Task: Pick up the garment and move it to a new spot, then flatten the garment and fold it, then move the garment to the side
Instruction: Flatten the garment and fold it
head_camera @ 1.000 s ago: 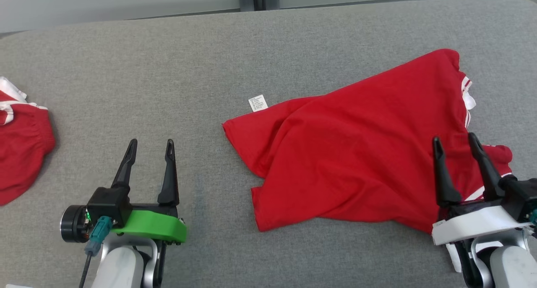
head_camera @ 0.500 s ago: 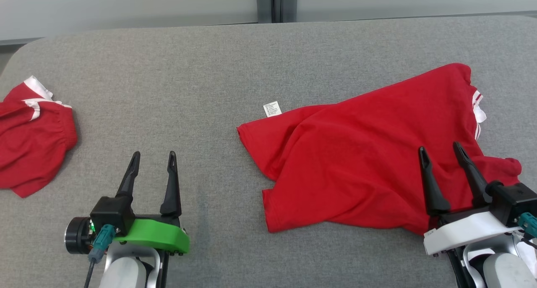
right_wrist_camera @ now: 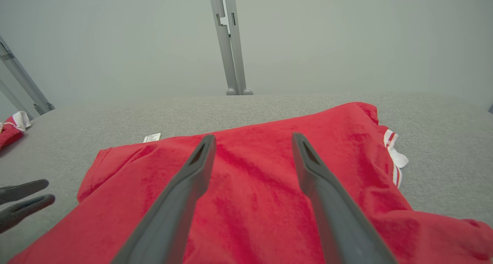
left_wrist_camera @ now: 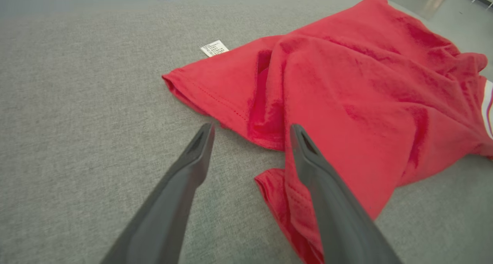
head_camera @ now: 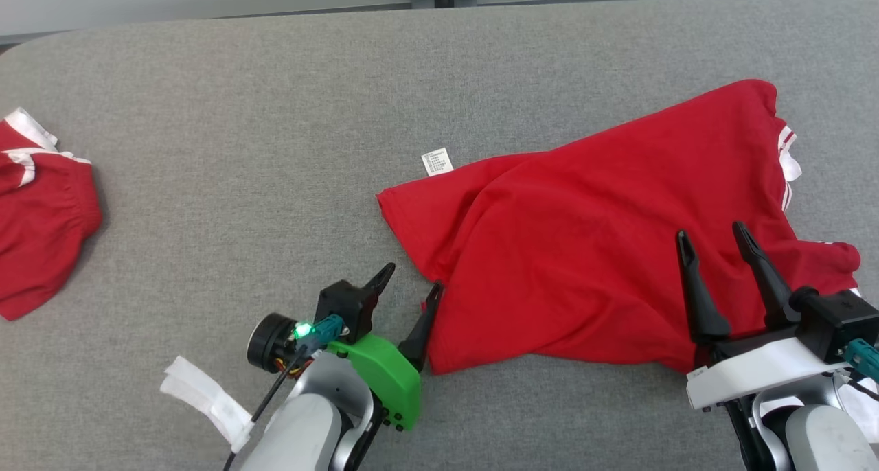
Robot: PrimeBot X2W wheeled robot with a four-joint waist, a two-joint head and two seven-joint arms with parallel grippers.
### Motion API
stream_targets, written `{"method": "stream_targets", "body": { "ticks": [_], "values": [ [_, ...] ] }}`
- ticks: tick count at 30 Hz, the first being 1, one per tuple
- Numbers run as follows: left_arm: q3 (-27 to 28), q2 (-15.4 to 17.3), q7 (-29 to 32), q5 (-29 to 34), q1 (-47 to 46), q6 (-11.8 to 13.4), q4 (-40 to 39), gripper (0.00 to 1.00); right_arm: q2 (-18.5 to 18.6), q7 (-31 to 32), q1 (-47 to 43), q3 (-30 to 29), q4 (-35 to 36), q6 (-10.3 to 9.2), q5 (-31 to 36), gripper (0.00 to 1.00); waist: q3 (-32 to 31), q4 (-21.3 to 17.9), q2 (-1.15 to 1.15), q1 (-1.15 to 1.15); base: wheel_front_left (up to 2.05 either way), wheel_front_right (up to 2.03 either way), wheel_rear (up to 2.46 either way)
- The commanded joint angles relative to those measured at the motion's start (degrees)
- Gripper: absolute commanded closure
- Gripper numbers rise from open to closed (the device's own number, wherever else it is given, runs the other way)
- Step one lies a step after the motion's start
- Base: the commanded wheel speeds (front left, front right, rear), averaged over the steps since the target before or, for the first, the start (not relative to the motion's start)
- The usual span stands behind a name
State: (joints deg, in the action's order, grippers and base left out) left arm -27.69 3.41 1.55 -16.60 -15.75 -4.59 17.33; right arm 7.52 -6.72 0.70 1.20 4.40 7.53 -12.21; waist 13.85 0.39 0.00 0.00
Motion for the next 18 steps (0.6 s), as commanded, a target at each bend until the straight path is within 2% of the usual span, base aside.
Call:
{"method": "stream_targets", "body": {
  "ticks": [1,5,8,9,10,15,18],
  "values": [
    [-0.12,0.18,0.13,-0.18,-1.85,0.43,1.35,0.0,0.12,-0.37,1.02,0.12,0.08,-0.08,-0.42,0.0,1.82,-0.98,0.0,0.0,0.0,0.0,0.0],
    [-0.69,-0.3,0.51,-1.82,-5.22,1.46,5.86,0.0,0.15,-0.62,2.06,0.86,-0.46,-0.08,-0.78,0.0,3.45,-2.09,0.0,0.0,0.0,0.0,0.0],
    [-1.54,-0.4,0.19,-3.06,-7.57,1.04,8.51,0.0,0.38,-0.94,2.66,1.03,-0.93,-0.08,-1.05,0.0,4.4,-2.72,0.0,0.0,0.0,0.0,0.0],
    [-1.88,-0.39,-0.25,-3.3,-8.29,0.83,9.28,0.9,0.37,-1.03,2.86,0.96,-1.08,-0.08,-1.1,0.0,4.62,-2.82,0.0,0.0,0.0,0.0,0.0],
    [-2.16,-0.4,-0.57,-3.65,-8.75,0.67,9.92,1.0,0.34,-1.12,2.94,0.87,-1.17,-0.08,-1.11,0.0,4.77,-2.87,0.0,0.0,0.0,0.0,0.0],
    [-1.59,-0.4,-5.93,-5.38,-10.59,1.25,12.24,1.0,0.04,-2.08,2.74,0.5,-1.73,-0.08,-0.91,0.0,3.95,-2.75,0.0,0.0,0.0,0.0,0.0],
    [-0.09,0.69,-8.93,-5.65,-11.13,1.89,12.3,1.0,-0.24,-2.42,2.14,0.49,-1.67,-0.08,-0.76,0.0,2.48,-2.69,0.0,0.0,0.0,0.0,0.0]
  ]
}}
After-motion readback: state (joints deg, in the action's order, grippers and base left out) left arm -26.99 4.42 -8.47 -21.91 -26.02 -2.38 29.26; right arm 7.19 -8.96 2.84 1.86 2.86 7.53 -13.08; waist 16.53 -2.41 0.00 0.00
